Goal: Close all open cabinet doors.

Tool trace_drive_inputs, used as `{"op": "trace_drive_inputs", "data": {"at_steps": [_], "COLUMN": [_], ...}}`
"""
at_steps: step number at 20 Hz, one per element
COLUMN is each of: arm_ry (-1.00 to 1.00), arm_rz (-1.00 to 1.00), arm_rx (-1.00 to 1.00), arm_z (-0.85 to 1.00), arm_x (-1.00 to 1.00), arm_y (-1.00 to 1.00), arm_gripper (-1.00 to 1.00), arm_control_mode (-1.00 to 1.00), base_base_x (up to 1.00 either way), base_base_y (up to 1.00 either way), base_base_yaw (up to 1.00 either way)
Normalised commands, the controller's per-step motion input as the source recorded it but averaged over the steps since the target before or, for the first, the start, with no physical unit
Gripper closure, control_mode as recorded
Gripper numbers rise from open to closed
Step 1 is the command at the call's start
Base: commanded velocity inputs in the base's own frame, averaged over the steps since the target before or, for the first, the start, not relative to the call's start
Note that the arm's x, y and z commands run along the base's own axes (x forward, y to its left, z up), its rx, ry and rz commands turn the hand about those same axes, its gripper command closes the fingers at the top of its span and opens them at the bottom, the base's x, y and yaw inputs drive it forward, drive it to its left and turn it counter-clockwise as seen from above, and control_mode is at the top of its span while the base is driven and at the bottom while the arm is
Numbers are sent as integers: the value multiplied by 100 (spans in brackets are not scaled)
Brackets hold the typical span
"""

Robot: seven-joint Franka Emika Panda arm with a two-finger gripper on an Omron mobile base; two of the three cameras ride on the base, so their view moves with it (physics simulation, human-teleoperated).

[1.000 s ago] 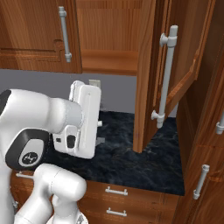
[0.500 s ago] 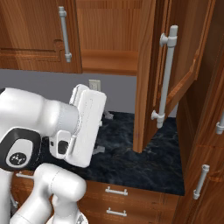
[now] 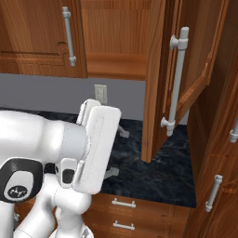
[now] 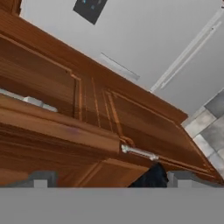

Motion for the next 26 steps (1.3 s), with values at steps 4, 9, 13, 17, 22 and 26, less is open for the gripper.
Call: {"op": "trace_drive_inputs", "data": {"at_steps": [4, 9, 13, 17, 22, 26], "arm_ry": [-19, -5, 0, 0, 0, 0], "arm_rz": [0, -1, -7, -9, -8, -2], "arm_rx": [-7, 0, 0, 0, 0, 0], "arm_z": [0, 12, 16, 6, 11, 14], "arm_x": [-43, -33, -26, -23, -21, -9], "arm_y": [-2, -16, -28, -40, -26, -33], "arm_gripper": [-100, -100, -100, -100, -100, -100], "arm_control_mode": [-100, -100, -100, -100, -100, -100], "base_base_x": [0, 0, 0, 0, 0, 0], "base_base_y": [0, 0, 0, 0, 0, 0], "base_base_yaw": [0, 0, 0, 0, 0, 0]}}
